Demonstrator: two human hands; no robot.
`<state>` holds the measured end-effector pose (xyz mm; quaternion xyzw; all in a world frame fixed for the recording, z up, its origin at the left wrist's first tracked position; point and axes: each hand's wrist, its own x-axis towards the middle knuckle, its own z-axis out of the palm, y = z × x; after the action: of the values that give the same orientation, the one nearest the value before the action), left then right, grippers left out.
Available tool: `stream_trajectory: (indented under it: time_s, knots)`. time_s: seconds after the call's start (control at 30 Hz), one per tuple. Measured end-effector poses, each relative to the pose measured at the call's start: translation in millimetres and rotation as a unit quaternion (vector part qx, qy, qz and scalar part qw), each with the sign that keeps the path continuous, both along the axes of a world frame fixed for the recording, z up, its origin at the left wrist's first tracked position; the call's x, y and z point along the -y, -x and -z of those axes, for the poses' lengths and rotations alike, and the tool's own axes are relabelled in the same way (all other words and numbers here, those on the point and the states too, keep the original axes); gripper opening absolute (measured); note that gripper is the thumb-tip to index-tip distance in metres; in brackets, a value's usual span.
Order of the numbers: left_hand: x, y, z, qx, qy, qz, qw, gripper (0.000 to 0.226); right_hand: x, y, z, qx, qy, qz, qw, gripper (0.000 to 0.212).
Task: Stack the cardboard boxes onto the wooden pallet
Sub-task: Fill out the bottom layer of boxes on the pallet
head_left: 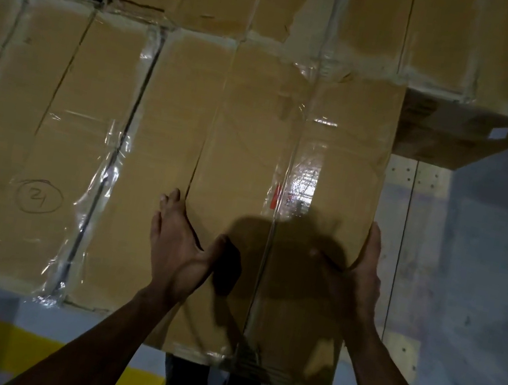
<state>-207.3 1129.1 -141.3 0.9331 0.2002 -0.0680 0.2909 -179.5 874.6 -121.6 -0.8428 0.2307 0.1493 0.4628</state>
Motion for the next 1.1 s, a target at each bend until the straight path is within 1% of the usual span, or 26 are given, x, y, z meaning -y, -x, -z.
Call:
stream_trajectory:
  time_s: [0.1, 0.23, 0.33, 0.47, 0.57, 0.63, 0.7, 0.77, 0.83, 0.97, 1.1]
  knots:
    - [1.7, -4.0, 6.7, -0.020, -0.052, 0.015, 0.998, 0.109, -0.4, -2.9, 7.0, 0.003, 0.001, 0.001, 1.000, 0.119]
    - [6.2, -8.0, 17.5, -0.063, -0.157, 0.058, 0.984, 0.094, -1.0, -13.7, 15.2, 0.002, 0.016, -0.006, 1.000, 0.119]
    - [8.5, -7.4, 23.1, -0.073, -0.186, 0.057, 0.978, 0.089, -2.8, -17.6, 20.3, 0.001, 0.034, -0.012, 0.999, 0.119]
    - [7.7, -11.4, 22.8, -0.103, -0.196, 0.064, 0.973, 0.094, -3.1, -16.2, 22.9, 0.004, 0.031, -0.018, 0.999, 0.124]
    - [5.4, -14.3, 18.6, -0.104, -0.165, 0.068, 0.978, 0.097, -1.9, -15.4, 24.0, 0.011, 0.026, -0.031, 0.999, 0.123]
    - [0.5, -14.8, 13.5, -0.121, -0.150, 0.090, 0.977, 0.097, -4.0, -10.3, 20.4, -0.006, 0.054, -0.038, 0.998, 0.116]
    - [-7.1, -13.2, 5.5, -0.142, -0.147, 0.124, 0.971, 0.094, -6.5, 1.0, 18.9, -0.019, 0.100, -0.061, 0.993, 0.103]
    - [-16.4, -10.2, -3.1, -0.147, -0.152, 0.159, 0.964, 0.090, -11.3, 17.4, 15.8, -0.038, 0.154, -0.103, 0.982, 0.089]
    - [-25.2, 0.6, -11.7, -0.147, -0.166, 0.190, 0.956, 0.087, -15.5, 40.8, 13.7, -0.059, 0.198, -0.146, 0.967, 0.080]
    - [-32.3, 38.3, -22.8, -0.158, -0.172, 0.233, 0.944, 0.081, -14.9, 93.9, 15.7, -0.064, 0.267, -0.212, 0.938, 0.072]
    - [-39.6, 85.9, -27.0, -0.146, -0.174, 0.269, 0.936, 0.071, -12.7, 134.4, 13.1, -0.062, 0.295, -0.256, 0.918, 0.068]
